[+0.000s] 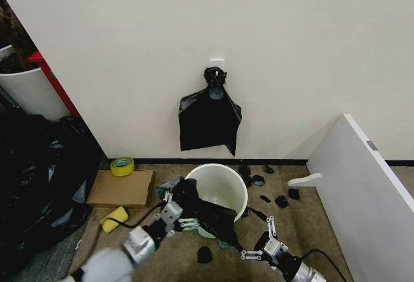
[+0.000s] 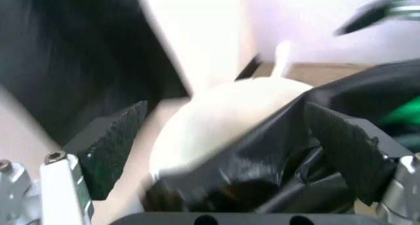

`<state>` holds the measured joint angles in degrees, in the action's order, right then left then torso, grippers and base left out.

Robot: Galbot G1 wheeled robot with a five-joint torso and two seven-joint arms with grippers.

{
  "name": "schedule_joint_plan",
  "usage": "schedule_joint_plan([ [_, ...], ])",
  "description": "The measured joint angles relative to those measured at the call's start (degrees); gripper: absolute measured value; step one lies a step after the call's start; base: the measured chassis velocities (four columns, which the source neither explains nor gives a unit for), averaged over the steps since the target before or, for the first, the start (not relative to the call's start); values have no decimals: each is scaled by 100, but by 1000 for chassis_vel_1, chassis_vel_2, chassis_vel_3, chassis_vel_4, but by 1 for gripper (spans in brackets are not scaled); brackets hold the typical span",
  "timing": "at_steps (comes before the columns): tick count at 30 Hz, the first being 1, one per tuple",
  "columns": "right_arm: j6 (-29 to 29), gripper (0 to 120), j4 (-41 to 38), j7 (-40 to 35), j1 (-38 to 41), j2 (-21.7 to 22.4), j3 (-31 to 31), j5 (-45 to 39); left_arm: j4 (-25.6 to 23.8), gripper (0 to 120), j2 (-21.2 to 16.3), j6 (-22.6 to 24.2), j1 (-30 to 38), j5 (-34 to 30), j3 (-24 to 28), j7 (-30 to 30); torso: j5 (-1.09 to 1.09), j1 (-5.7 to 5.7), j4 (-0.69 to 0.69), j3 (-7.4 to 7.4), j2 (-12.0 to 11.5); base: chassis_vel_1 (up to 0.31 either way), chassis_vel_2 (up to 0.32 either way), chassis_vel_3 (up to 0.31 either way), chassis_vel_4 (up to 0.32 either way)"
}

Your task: Place the garbage bag over the trash bin.

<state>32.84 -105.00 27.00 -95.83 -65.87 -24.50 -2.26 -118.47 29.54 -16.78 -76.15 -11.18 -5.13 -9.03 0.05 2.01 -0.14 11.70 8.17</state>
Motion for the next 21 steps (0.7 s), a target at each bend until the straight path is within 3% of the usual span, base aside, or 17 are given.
schedule_joint_plan([
  [2, 4, 100, 27, -18, 25, -2, 20, 3, 166, 93, -259, -649, 271, 111, -90, -629, -3, 0, -3, 0, 0, 0, 0, 0, 0],
  [4, -13, 100, 85, -59, 188, 37, 136, 2, 271, 94, -357, -972, 423, 120, -143, -1084, -3, 0, -5, 0, 0, 0, 0, 0, 0],
  [9, -65, 100, 184, -66, 464, 116, 306, -6, 480, 94, -472, -1124, 952, -94, 35, -1950, -3, 0, 4, 0, 0, 0, 0, 0, 0],
  [11, -76, 100, 193, -67, 490, 126, 321, -15, 705, 95, -503, -1121, 1451, -188, 244, -2414, -3, 0, -5, 0, 0, 0, 0, 0, 0],
  [21, 39, 100, 250, 119, 451, 166, 257, -20, 1296, 100, -79, -1113, 2492, 40, 836, -2520, -2, 0, -2, 1, 0, 0, 0, 0, 0],
])
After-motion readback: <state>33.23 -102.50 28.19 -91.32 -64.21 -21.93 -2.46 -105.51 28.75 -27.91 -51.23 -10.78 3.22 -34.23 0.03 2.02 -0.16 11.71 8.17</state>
